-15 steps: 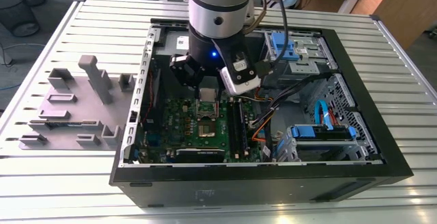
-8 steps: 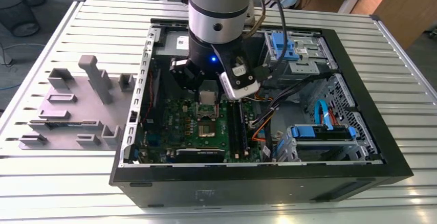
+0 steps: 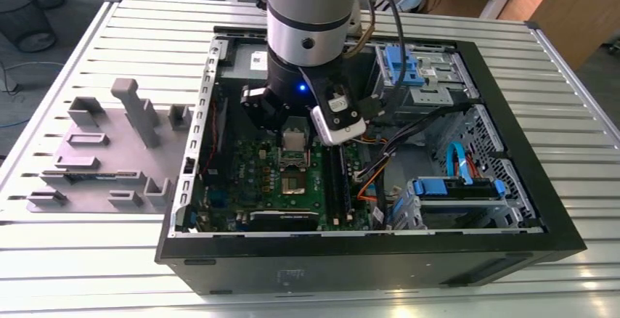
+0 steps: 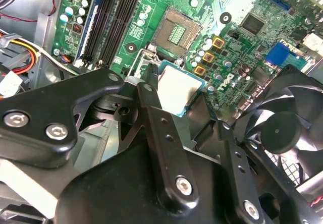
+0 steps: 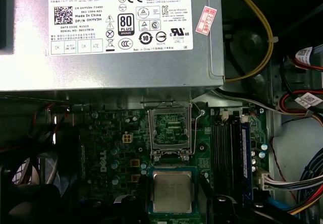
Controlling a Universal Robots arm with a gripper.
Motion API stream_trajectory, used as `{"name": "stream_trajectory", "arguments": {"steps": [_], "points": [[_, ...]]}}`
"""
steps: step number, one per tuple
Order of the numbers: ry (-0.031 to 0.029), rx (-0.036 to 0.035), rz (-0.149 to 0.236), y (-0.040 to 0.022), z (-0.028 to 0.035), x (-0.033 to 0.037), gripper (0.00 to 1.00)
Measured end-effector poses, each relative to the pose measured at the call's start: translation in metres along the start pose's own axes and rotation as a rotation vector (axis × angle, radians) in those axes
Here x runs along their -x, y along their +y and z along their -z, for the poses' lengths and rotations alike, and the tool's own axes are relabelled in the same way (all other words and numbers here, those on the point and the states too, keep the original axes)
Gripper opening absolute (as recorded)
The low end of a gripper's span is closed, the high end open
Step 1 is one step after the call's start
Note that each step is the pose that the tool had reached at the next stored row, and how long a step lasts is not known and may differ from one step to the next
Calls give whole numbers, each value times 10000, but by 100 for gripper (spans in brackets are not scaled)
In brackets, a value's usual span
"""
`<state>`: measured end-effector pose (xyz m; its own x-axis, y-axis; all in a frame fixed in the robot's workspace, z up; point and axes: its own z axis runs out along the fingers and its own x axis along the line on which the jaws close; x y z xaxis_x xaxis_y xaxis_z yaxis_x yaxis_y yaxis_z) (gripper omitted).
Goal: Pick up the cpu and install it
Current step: 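Pick up the cpu and move it towards the insertion slot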
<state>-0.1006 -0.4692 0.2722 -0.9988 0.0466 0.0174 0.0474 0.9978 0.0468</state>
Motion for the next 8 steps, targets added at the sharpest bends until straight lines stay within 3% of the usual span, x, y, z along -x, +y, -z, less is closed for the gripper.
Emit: {"name": "stream_trajectory", "arguments": {"steps": [8], "points": [[-3, 3, -2, -6, -23, 0, 47]]}}
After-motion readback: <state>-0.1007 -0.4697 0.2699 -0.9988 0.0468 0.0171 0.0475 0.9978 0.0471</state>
